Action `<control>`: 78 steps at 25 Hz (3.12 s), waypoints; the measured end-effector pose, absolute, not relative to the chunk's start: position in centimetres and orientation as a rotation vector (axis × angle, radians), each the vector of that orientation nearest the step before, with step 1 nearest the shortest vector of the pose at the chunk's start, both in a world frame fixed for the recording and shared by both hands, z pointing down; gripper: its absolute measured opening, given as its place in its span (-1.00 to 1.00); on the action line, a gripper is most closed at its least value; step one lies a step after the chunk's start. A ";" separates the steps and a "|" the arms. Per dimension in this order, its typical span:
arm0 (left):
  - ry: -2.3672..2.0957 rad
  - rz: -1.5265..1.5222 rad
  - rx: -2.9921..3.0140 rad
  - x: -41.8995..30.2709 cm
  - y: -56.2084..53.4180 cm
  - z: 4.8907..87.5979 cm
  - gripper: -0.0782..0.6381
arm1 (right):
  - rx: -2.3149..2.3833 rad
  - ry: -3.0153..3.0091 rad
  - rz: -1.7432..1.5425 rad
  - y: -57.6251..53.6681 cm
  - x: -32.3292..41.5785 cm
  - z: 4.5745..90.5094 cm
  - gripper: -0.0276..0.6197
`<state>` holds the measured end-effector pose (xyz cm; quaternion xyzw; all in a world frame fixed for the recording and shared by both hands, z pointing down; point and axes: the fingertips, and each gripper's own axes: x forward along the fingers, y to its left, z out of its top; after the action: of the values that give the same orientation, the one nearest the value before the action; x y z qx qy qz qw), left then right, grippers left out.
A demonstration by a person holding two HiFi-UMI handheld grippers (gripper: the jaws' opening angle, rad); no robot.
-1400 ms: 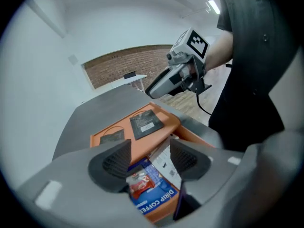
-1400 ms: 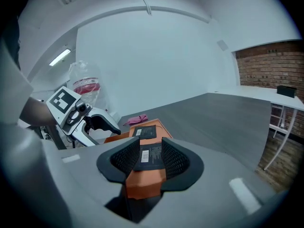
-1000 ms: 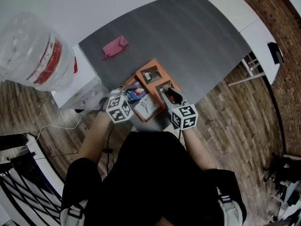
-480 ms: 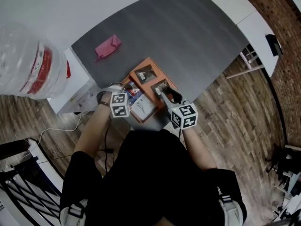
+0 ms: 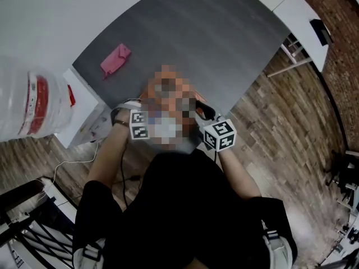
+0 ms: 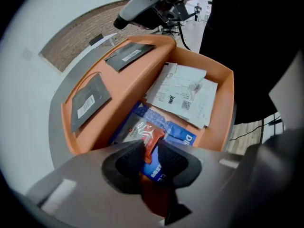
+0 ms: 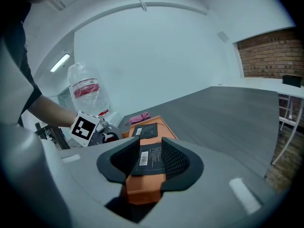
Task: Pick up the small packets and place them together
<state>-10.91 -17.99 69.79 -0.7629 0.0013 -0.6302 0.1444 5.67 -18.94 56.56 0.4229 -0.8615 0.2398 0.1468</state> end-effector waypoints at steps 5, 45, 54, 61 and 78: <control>0.013 -1.794 -2.194 -10.7 -18.3 69.6 -0.65 | 1.216 -2.478 0.691 -19.1 5.6 56.5 -0.48; 0.268 -1.469 -2.375 -7.4 -17.3 60.3 -0.75 | 1.093 -2.551 0.591 -18.5 2.3 55.3 -0.49; 0.107 -1.386 -2.377 -1.9 -18.1 60.0 -0.75 | 1.273 -2.486 0.636 -18.0 6.9 55.7 -0.49; -0.029 -1.354 -2.328 1.5 -18.2 60.4 -0.75 | 1.398 -2.446 0.680 -17.1 9.3 55.8 -0.50; -0.055 -1.343 -2.320 2.3 -18.0 60.3 -0.39 | 1.406 -2.442 0.683 -17.2 9.7 55.9 -0.50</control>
<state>2.29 -18.03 60.29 -0.8424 -0.0199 -0.4878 0.2283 9.68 -17.17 55.86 0.4814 -0.8360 0.2340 0.1207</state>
